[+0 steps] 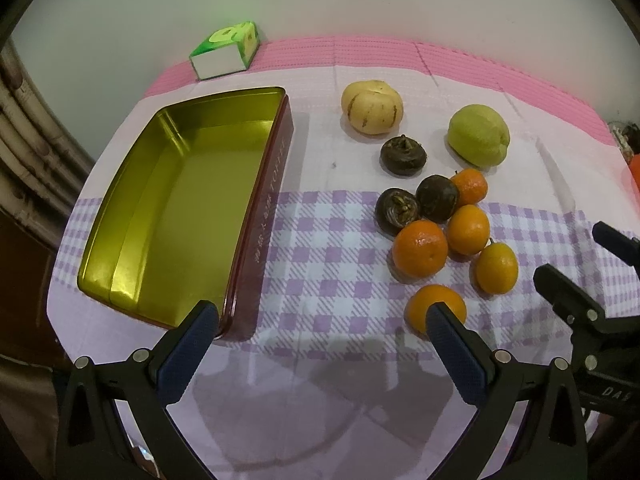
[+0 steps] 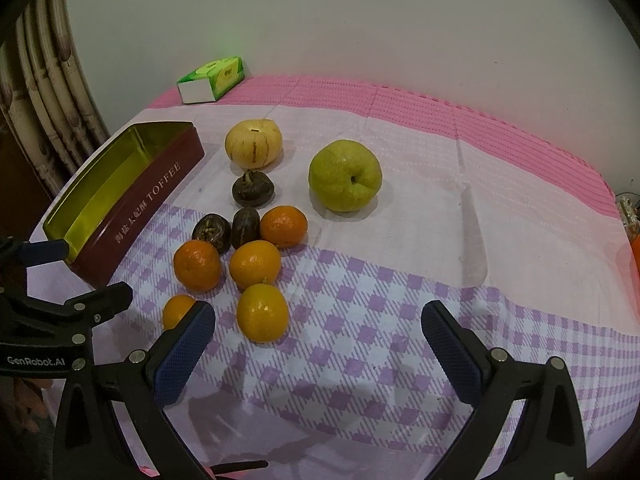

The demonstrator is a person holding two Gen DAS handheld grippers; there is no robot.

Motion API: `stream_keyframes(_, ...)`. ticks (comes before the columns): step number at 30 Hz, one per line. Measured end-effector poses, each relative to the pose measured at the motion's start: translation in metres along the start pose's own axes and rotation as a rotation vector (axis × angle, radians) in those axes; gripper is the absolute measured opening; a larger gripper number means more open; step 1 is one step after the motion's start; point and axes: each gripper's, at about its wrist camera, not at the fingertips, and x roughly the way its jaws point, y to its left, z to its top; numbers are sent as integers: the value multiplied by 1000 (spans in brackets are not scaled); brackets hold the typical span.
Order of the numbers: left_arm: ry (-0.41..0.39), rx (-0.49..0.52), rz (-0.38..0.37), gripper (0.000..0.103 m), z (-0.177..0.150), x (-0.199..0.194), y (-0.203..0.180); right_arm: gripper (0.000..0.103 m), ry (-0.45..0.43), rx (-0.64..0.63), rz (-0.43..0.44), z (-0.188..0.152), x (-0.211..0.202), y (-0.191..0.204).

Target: Organize fruits

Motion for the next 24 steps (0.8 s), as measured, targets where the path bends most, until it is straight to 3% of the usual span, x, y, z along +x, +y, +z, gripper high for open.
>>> stream_keyframes(24, -8, -26, 53, 103, 0, -1, 7, 102, -10, 11, 24, -1, -2, -1)
